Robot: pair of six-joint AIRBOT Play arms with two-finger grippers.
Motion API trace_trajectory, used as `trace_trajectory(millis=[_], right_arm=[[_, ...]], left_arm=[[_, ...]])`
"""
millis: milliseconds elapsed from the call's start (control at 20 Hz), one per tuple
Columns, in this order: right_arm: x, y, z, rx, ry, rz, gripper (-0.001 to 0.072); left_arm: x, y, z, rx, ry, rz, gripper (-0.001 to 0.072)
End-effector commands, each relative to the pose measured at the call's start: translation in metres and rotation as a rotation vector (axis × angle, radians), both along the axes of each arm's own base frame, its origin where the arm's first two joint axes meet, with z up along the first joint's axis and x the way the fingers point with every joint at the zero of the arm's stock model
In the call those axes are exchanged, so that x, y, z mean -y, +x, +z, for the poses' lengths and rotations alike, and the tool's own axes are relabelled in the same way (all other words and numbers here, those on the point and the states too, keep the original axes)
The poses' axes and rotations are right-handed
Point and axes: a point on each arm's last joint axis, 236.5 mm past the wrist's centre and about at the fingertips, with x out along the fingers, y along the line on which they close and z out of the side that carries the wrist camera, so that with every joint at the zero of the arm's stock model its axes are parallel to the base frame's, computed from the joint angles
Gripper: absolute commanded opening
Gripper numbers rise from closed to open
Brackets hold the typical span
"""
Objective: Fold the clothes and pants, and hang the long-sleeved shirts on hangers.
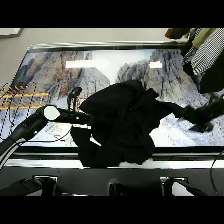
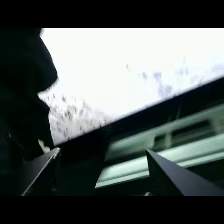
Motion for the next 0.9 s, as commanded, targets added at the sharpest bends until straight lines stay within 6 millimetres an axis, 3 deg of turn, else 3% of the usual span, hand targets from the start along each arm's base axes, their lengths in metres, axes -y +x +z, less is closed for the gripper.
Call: trace_trajectory(millis=[0,250,550,600,650,700,750,850], right_arm=[[-0.05,-0.044,-0.044,-0.135,0.247,-0.111,0.0623],[-0.094,-0.064,-0.083,-0.173,0.395,-0.251,0.0623],[-0.122,-0.058,-0.096,-0.127,0.452,-0.295,0.0605],[-0.127,-0.06,-0.094,-0.133,0.461,-0.278,0.0507],[-0.131,-0.063,-0.091,-0.144,0.475,-0.262,0.0307],[-0.132,-0.067,-0.087,-0.148,0.481,-0.241,0.0104],[-0.131,-0.071,-0.085,-0.153,0.473,-0.221,0.003],[-0.128,-0.082,-0.079,-0.161,0.445,-0.188,0.003]], left_arm=[[-0.018,0.02,0.003,0.115,0.078,-0.004,0.0335],[-0.018,0.042,0.014,0.204,0.056,0.047,0.0336],[-0.018,0.047,0.017,0.224,0.051,0.06,0.0337],[-0.018,0.047,0.017,0.22,0.048,0.064,0.034],[-0.018,0.047,0.018,0.207,0.037,0.081,0.043],[-0.018,0.046,0.017,0.174,0.016,0.122,0.0603],[-0.016,0.045,0.018,0.121,-0.026,0.187,0.068],[-0.005,0.041,0.02,-0.001,-0.138,0.307,0.0679]])
